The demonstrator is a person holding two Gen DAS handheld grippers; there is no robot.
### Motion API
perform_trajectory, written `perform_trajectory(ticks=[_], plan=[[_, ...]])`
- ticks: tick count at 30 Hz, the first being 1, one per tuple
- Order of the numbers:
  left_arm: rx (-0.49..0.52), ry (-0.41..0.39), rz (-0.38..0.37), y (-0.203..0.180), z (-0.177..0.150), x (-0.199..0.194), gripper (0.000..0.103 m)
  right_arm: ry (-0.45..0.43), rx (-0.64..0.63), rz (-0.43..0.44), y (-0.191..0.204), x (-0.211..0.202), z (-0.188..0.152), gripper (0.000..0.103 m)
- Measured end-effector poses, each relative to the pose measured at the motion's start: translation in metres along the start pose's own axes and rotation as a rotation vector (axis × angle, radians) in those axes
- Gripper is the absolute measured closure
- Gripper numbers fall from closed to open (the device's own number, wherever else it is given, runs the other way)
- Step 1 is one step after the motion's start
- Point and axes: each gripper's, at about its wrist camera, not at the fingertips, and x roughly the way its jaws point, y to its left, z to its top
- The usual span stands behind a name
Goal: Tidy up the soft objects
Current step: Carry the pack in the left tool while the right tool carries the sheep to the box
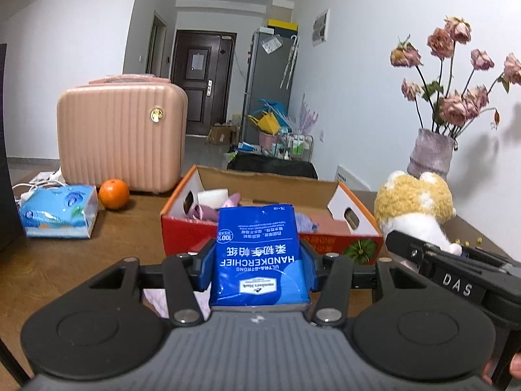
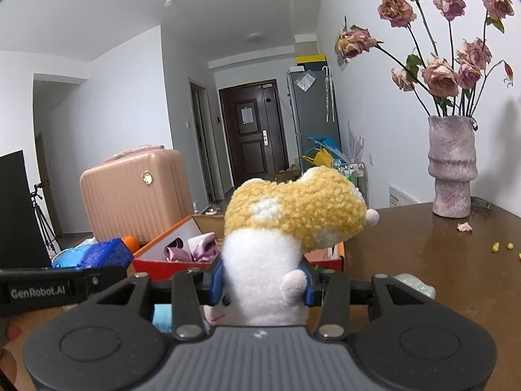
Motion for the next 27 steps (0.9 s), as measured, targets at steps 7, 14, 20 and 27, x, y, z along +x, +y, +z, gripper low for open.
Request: perform_trajectory(ticks=[7,14,20,27], plan=[[-0.030,-0.031,0.006,0.006,0.015,0.009,0.051,-0.013,-0.003,0.001,0.006,0.014,0.007,0.060],[-0.077,-0.033,0.012,0.012,0.028,0.028,0.051,-0.047,-0.022,0.003,0.011,0.033,0.012,0.060],[-0.084,-0.046,0.035,0.018,0.038,0.044,0.051,-0.066,-0.017,0.002,0.009,0.054,0.016,0.060],[-0.092,-0.057,0.048,0.023,0.052,0.065,0.051,-0.080,-0.007,-0.005,0.005,0.074,0.024,0.060]])
